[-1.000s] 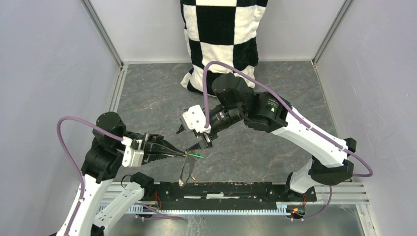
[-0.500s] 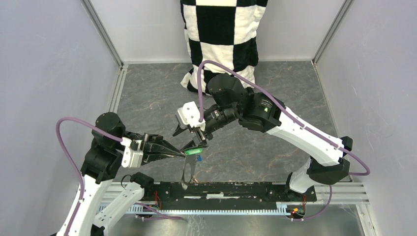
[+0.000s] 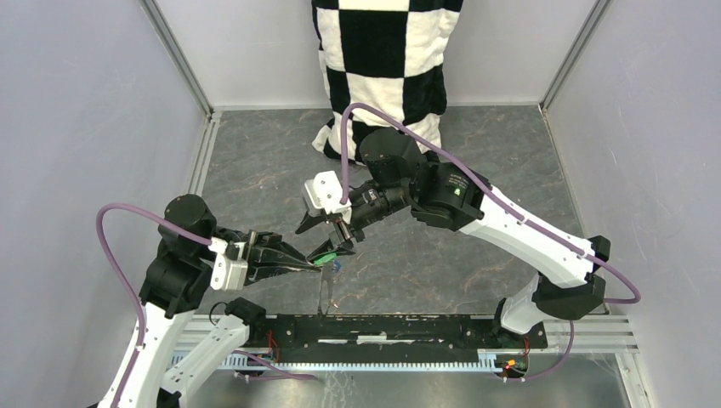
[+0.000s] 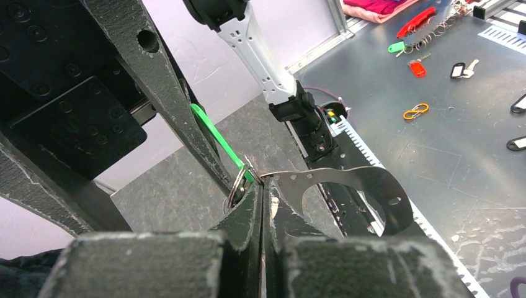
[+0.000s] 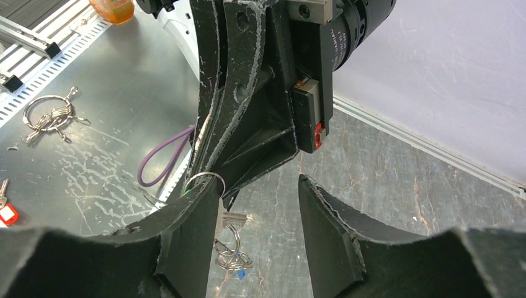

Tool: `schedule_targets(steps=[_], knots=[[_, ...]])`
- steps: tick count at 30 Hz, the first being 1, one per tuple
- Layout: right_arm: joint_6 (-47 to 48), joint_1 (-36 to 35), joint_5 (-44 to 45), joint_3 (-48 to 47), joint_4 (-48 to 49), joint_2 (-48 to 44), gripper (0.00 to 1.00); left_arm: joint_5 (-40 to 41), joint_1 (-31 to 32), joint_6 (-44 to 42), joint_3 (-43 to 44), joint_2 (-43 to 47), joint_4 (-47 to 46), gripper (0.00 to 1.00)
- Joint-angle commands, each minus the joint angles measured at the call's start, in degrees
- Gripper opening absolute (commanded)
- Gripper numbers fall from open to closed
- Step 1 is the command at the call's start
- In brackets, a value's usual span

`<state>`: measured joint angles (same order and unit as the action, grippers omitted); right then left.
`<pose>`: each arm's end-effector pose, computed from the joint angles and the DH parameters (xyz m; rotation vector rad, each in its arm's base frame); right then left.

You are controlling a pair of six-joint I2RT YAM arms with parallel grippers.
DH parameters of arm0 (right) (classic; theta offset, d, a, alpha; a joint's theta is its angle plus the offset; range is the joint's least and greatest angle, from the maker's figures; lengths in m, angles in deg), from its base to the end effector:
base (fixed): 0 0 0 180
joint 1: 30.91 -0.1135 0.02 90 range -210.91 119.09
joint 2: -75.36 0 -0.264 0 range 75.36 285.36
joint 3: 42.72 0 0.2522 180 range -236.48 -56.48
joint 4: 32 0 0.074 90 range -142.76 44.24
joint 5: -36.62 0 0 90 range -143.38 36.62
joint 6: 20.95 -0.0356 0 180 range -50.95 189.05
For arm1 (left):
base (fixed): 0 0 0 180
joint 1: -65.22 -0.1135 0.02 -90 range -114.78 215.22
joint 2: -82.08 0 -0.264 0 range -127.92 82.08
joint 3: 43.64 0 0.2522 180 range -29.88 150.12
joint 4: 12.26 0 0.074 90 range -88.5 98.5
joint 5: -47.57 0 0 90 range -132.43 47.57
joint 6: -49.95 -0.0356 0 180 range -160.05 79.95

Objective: Put the keys on the keyring

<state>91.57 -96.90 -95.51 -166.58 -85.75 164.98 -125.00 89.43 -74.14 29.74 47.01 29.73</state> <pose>0.1090 0.3033 0.4859 -1.7281 1.0187 1.1990 0.0587 -0.0651 0.4165 1.5627 0.6118 -1.0287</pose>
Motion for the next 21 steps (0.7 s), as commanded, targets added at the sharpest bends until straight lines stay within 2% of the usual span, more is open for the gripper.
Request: schedule_targets(steps=[1,4,13,15,19,21], knots=[[1.74,0.13,3.9,-3.1,-1.64,2.07,0.56,-0.43,0.23,-2.37,0.8,0.49,-2.04,0.02],[2.39,0.08,6.26,-5.93,-4.4,3.75,0.57,-0.14,0.23,-2.95,1.77,-0.17,-2.01,0.02],[1.77,0.06,17.29,-4.49,-3.46,3.39,0.63,1.84,0.26,-2.73,2.77,-0.3,-3.74,0.02],[1.4,0.08,19.31,-3.89,-2.41,2.56,0.64,3.2,0.27,2.93,1.56,0.63,-9.68,0.02],[1.12,0.09,20.51,-4.33,-0.84,2.06,0.66,6.44,0.25,19.61,-3.32,2.65,-28.36,0.02],[1.45,0.07,20.31,-4.52,-0.79,2.2,0.66,8.27,0.31,24.18,-5.09,3.08,-33.13,0.02]])
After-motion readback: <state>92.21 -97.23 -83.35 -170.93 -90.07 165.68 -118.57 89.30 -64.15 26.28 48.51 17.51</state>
